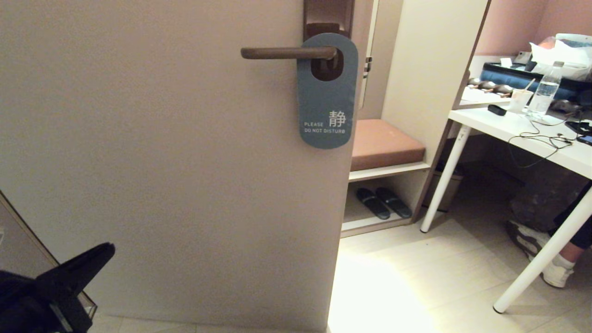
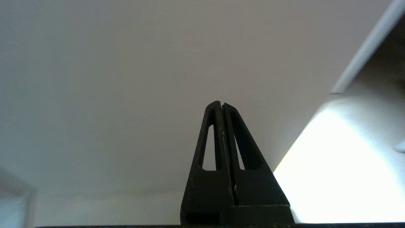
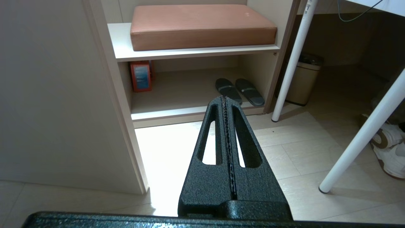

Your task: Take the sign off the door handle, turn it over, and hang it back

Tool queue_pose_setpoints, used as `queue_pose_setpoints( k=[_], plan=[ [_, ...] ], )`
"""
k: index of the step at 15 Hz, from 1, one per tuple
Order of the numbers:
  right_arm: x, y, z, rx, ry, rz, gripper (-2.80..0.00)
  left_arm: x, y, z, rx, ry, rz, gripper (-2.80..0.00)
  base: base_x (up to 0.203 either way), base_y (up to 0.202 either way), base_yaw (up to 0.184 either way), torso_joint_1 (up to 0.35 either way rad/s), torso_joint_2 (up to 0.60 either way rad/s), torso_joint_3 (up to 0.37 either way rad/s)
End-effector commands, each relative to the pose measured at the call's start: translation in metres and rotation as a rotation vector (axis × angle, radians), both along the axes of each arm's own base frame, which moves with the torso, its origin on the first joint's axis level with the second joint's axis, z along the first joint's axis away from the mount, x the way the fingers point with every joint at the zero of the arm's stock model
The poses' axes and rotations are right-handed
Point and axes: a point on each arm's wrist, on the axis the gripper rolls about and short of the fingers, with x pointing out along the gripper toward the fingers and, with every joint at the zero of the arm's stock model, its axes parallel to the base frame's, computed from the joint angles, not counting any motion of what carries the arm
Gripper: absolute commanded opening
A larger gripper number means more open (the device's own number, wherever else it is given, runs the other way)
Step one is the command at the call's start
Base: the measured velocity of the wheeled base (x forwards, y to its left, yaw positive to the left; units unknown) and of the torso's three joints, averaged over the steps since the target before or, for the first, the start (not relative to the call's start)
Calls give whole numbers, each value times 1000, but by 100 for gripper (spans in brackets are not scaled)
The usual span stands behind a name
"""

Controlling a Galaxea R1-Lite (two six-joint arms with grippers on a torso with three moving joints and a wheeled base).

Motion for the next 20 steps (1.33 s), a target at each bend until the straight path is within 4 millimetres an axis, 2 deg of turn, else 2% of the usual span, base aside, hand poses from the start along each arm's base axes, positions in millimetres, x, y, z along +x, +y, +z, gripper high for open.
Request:
queue_pose_setpoints(
  k=[1, 4, 7, 12, 20],
  plan=[
    [0, 0, 0, 0, 0, 1, -280, -20, 17, -21, 17, -9, 98, -280, 0, 0, 0, 0, 0, 0],
    [0, 0, 0, 0, 0, 1, -280, -39, 26, -45, 70, 60, 73, -280, 0, 0, 0, 0, 0, 0],
    [0, 0, 0, 0, 0, 1, -280, -59, 29, -60, 94, 112, 63, -280, 0, 0, 0, 0, 0, 0],
    [0, 0, 0, 0, 0, 1, -280, -92, 31, -79, 104, 73, 145, -280, 0, 0, 0, 0, 0, 0],
    [0, 0, 0, 0, 0, 1, -280, -109, 31, -83, 29, -149, 152, -280, 0, 0, 0, 0, 0, 0]
  ],
)
